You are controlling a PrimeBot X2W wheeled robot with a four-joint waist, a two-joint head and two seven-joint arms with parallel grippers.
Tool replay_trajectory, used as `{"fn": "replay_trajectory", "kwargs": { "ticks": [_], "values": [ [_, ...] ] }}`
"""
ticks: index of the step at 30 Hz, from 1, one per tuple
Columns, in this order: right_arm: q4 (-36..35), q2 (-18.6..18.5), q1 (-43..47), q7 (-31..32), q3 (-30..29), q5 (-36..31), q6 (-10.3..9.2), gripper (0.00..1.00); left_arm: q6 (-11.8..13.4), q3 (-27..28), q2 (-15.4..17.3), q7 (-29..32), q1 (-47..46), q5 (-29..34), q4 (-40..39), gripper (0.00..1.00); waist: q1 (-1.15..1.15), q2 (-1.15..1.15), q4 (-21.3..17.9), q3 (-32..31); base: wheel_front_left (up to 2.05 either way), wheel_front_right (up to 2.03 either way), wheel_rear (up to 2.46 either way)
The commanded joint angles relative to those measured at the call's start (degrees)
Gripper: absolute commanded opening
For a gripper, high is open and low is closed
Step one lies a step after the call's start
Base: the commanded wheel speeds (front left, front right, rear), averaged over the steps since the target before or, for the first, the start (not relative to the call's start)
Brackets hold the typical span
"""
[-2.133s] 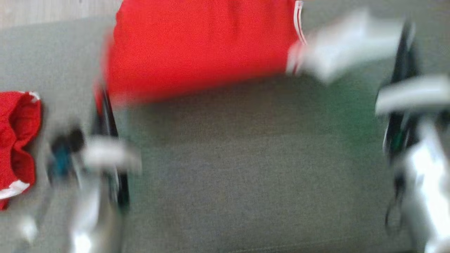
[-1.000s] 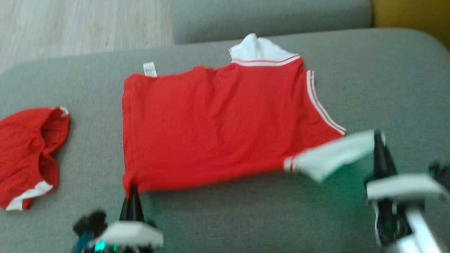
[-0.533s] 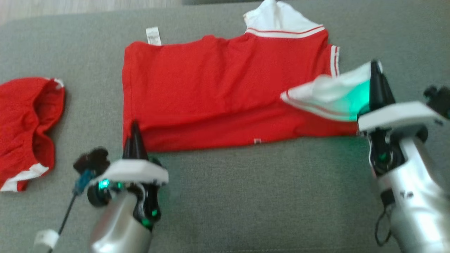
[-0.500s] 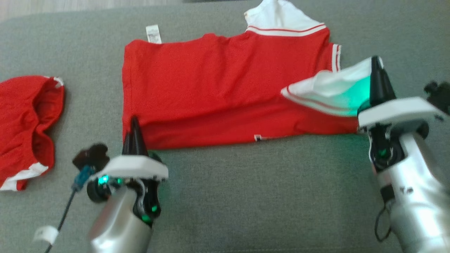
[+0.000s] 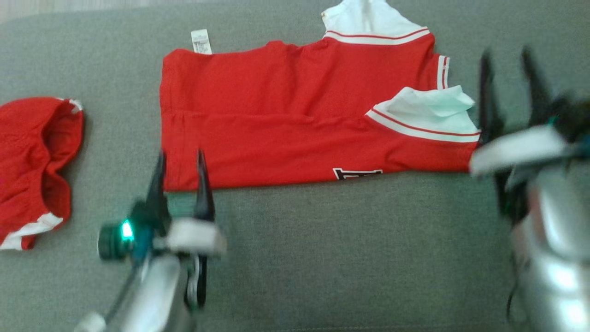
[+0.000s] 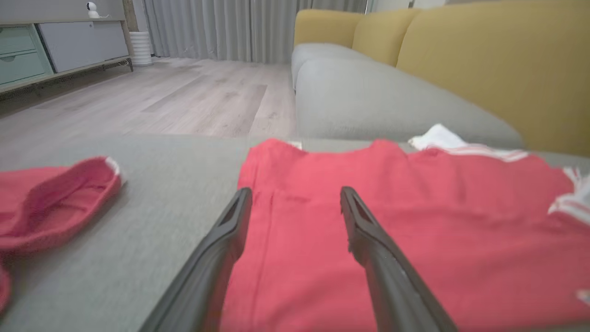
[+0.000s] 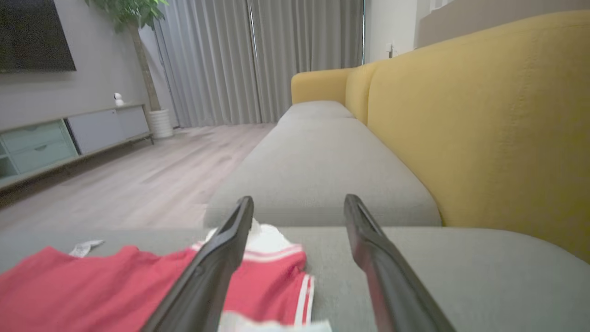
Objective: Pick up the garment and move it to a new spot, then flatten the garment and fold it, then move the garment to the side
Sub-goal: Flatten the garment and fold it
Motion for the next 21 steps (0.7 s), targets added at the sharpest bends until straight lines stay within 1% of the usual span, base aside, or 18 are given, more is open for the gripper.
{"fn": "replay_trajectory", "kwargs": {
  "ticks": [1, 2, 5, 10, 15, 21],
  "values": [
    [-2.6, 1.9, 5.0, -0.3, -0.2, -2.8, -0.04, 1.00, 0.7, 2.8, 1.1, -0.4, 2.7, 2.9, -1.7, 1.00, 0.00, 0.00, -0.4, -1.5, 0.00, 0.00, 0.00],
    [-2.6, 1.9, 5.0, -0.3, -0.2, -2.8, -0.04, 1.00, 0.7, 2.8, 1.1, -0.4, 2.7, 2.9, -1.7, 1.00, 0.00, 0.00, -0.4, -1.5, 0.00, 0.00, 0.00],
    [-4.0, 3.7, 10.1, -0.3, -2.0, -5.2, -0.04, 1.00, 1.1, 4.2, 1.2, -0.4, 6.8, 5.7, -2.2, 1.00, 0.00, 0.00, -0.7, -3.3, 0.00, 0.00, 0.00],
    [-4.1, 5.4, 16.1, -0.4, -3.7, -5.9, -0.04, 1.00, 1.2, 6.4, 1.1, -0.4, 12.9, 7.6, -3.1, 1.00, 0.00, 0.00, -1.2, -6.5, 0.00, 0.00, 0.00],
    [-3.6, 6.1, 19.3, -0.4, -3.3, -6.0, -0.04, 1.00, 1.1, 7.4, 1.0, -0.4, 17.4, 8.3, -3.6, 1.00, 0.00, 0.00, -1.7, -9.4, 0.00, 0.00, 0.00],
    [-2.4, 6.3, 22.1, -0.4, -3.5, -4.9, -0.04, 1.00, 1.1, 7.7, 0.9, -0.4, 20.2, 8.2, -3.7, 1.00, 0.00, 0.00, -1.8, -12.0, 0.00, 0.00, 0.00]
  ]
}}
